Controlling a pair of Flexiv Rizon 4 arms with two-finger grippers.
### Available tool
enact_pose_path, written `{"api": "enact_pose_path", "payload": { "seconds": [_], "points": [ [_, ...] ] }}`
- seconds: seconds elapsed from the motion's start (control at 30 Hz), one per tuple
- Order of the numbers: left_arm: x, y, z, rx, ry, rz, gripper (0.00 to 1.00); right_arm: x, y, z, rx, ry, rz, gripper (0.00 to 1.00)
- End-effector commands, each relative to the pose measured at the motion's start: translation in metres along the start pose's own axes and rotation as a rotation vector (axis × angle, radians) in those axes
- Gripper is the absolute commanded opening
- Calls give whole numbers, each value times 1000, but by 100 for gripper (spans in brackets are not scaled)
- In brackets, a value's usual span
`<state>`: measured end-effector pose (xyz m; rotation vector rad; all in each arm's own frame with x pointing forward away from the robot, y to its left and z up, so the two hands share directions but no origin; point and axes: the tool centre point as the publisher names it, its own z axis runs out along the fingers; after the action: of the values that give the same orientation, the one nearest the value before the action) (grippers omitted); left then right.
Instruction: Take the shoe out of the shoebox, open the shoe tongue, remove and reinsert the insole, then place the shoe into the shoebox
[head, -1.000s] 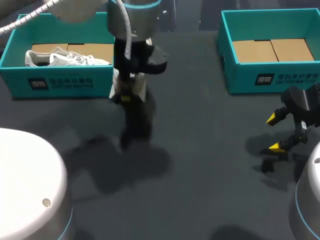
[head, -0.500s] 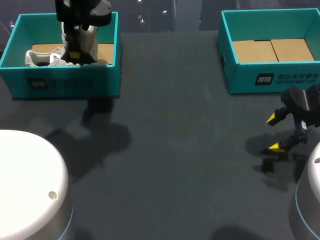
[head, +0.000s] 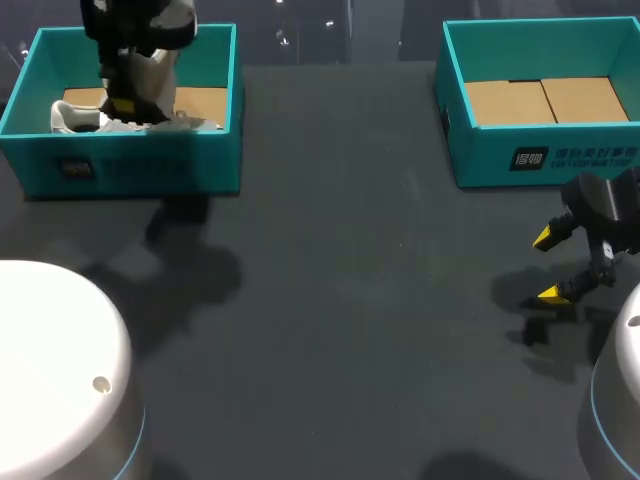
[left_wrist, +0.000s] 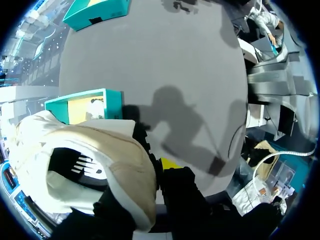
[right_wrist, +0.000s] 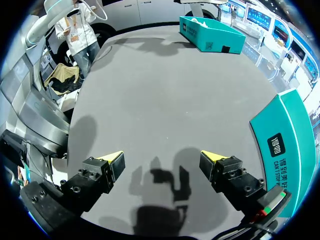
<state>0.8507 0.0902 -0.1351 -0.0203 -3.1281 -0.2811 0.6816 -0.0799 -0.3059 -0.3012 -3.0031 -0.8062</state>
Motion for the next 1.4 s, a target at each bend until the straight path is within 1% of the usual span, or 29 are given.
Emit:
{"api": "enact_pose_path", "payload": {
  "seconds": [0.03,0.1,0.13,0.27,0.3,0.4,0.43,0.87,0.93,1.0,1.07,1.13,1.2,1.23,1.3,1.4],
  "points": [
    [-42,41,4,26,36,14,0,1,0,0,3,-2,1,100],
    [-59,56,10,29,50,9,0,1,0,0,3,-2,1,100],
    [-68,64,13,49,78,6,0,1,0,0,3,-2,1,100],
    [-95,92,21,53,91,-13,0,1,0,0,3,-2,1,100],
    [-105,99,22,55,93,-10,0,1,0,0,3,-2,1,100],
    [-131,123,27,44,71,34,0,1,0,0,3,-2,1,100],
    [-142,131,32,15,57,-42,0,1,0,0,3,-2,1,100],
    [-142,131,32,15,57,-42,0,1,0,0,3,-2,1,100],
    [-158,143,34,60,60,-50,0,1,0,0,3,-2,1,100],
    [-175,155,40,54,48,-64,0,1,0,0,3,-2,1,100],
    [-192,164,49,28,38,-88,0,1,0,0,3,-2,1,100],
    [-208,173,57,25,35,-96,0,1,0,0,3,-2,1,100],
    [-217,182,60,46,44,-74,0,1,0,0,3,-2,1,100],
    [-220,186,61,33,28,-67,0,1,0,0,3,-2,1,100],
    [-226,190,63,32,2,-10,0,1,0,0,3,-2,1,100],
    [-230,194,65,40,-39,135,0,1,0,0,3,-2,1,100]
  ]
}}
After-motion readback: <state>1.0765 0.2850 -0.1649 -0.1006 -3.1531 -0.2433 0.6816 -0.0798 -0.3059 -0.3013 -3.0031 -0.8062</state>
